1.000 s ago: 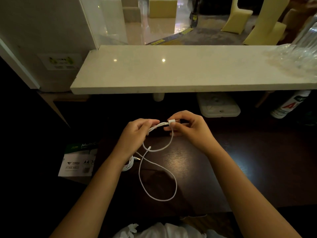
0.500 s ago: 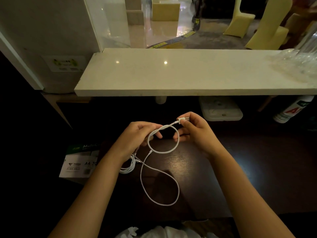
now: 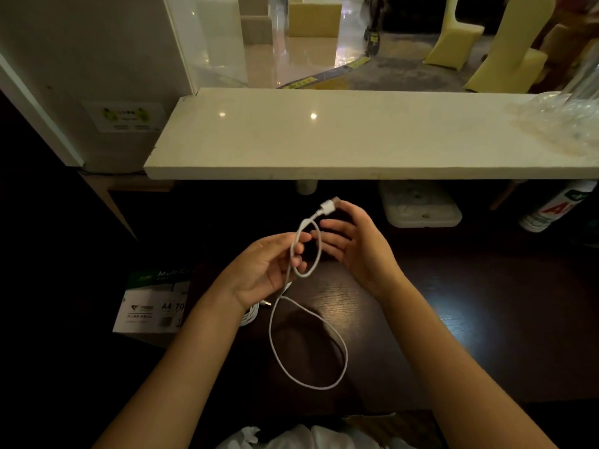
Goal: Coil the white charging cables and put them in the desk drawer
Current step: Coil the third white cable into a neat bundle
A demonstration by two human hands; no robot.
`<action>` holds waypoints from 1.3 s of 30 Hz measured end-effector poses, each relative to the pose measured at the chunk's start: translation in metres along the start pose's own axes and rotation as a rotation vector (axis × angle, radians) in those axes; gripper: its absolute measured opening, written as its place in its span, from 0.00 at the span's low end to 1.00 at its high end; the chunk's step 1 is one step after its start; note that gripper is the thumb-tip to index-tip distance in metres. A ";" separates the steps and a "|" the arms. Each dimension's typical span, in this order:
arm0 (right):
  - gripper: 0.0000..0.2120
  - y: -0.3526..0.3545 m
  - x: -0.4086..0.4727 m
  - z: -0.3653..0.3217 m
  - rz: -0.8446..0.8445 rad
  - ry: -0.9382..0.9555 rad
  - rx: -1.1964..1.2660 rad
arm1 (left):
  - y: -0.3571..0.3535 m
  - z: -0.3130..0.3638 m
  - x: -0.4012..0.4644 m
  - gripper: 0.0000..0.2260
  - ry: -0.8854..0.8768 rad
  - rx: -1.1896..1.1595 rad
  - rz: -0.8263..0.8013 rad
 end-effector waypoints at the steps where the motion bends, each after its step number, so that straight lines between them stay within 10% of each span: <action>1: 0.17 0.001 0.001 0.012 0.017 -0.063 0.023 | 0.003 0.000 0.002 0.10 -0.013 -0.073 0.015; 8: 0.12 -0.041 -0.036 0.062 -0.515 -0.207 -0.380 | 0.020 0.012 0.002 0.12 -0.128 -0.281 -0.089; 16: 0.09 -0.043 -0.049 0.054 -0.709 -0.355 -0.559 | 0.011 0.031 -0.006 0.07 -0.164 -0.345 -0.252; 22: 0.07 0.019 -0.030 0.026 -0.588 -0.319 -1.124 | 0.036 0.037 -0.019 0.14 -0.134 -0.204 -0.118; 39: 0.13 0.010 -0.007 -0.009 -0.094 -0.264 -0.655 | 0.025 -0.026 -0.037 0.12 0.096 0.366 0.012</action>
Point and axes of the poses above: each hand's wrist, its own x-axis towards the middle knuckle, its own y-axis out of the back of the hand, z = x × y, the point moved 8 cm from there along x, towards the middle knuckle, and after that the axes turned 1 degree about -y, right-handed, at the moved point
